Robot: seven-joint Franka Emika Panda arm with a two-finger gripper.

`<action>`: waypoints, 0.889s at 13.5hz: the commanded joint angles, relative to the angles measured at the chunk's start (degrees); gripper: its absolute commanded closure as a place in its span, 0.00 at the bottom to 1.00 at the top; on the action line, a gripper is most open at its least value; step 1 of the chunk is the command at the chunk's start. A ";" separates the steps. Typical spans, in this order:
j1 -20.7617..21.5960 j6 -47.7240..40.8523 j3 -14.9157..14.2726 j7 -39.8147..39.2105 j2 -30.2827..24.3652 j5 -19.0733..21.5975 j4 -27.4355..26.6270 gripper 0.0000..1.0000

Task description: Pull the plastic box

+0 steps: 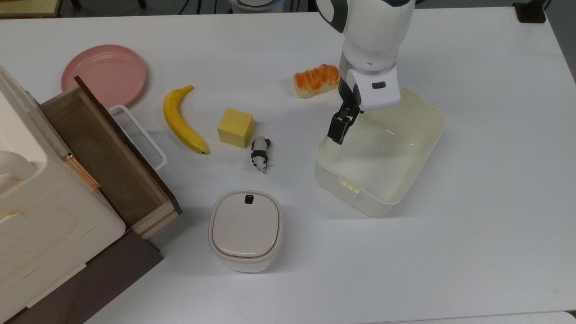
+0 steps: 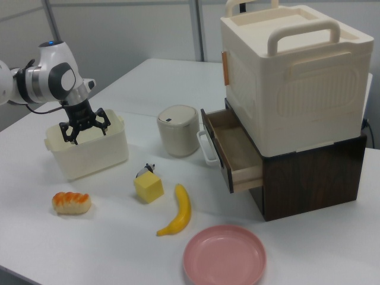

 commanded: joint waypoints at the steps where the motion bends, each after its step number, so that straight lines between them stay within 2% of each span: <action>1: 0.12 -0.08 -0.47 -1.52 -3.13 -1.49 -4.42 0.00; 3: 0.03 -0.69 -0.82 -1.52 -5.41 -1.58 -6.62 0.00; 12: -0.15 -7.37 -3.19 -3.10 -9.02 -1.67 -8.30 0.00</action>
